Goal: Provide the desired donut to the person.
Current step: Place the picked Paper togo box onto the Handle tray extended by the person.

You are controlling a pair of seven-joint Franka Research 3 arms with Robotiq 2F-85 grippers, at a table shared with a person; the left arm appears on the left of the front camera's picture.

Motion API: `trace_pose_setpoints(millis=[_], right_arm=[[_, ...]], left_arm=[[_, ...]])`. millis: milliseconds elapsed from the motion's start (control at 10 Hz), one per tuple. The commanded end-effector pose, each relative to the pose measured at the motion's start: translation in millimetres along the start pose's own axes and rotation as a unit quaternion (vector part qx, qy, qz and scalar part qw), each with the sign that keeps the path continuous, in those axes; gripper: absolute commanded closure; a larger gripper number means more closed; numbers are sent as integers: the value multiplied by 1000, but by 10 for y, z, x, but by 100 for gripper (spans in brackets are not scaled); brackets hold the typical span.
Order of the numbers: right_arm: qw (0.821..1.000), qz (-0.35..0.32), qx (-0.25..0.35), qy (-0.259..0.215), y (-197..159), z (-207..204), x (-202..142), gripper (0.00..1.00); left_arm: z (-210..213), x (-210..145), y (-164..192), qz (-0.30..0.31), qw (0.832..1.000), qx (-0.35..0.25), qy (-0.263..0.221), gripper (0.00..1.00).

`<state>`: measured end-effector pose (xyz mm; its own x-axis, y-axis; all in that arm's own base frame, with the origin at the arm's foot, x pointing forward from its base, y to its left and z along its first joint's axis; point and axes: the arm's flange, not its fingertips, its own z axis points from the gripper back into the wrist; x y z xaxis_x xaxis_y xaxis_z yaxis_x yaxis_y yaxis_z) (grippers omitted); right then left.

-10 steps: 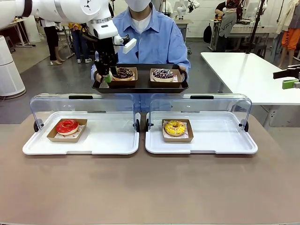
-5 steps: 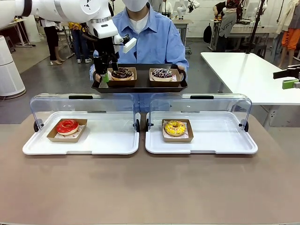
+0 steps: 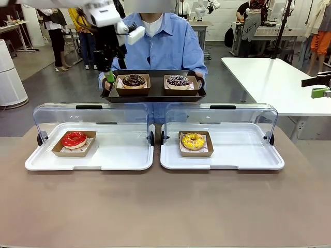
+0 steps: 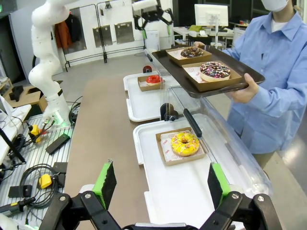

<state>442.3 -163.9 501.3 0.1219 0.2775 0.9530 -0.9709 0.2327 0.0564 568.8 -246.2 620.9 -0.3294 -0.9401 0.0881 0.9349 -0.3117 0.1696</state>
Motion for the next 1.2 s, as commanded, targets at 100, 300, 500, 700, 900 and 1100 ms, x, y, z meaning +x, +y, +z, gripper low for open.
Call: trace_pose_setpoints(millis=[100, 300, 500, 700, 900, 1100], right_arm=[[1000, 1, -3, 0, 9, -12, -4, 0], [1000, 1, -3, 0, 9, -12, -4, 0], [1000, 1, -3, 0, 9, -12, -4, 0], [1000, 1, -3, 0, 9, -12, -4, 0], [1000, 1, -3, 0, 9, -12, -4, 0], [1000, 1, -3, 0, 9, -12, -4, 0]], left_arm=[[296, -272, -952, -10, 1000, 21, -20, 0], [394, -416, -1412, 6, 1000, 26, -9, 0], [506, -571, -1662, 22, 999, 28, 2, 0], [511, -676, -1921, 37, 999, 17, 12, 0], [278, -890, -1973, 53, 998, -18, 36, 0], [34, -1022, -2066, 70, 996, -39, 50, 0]])
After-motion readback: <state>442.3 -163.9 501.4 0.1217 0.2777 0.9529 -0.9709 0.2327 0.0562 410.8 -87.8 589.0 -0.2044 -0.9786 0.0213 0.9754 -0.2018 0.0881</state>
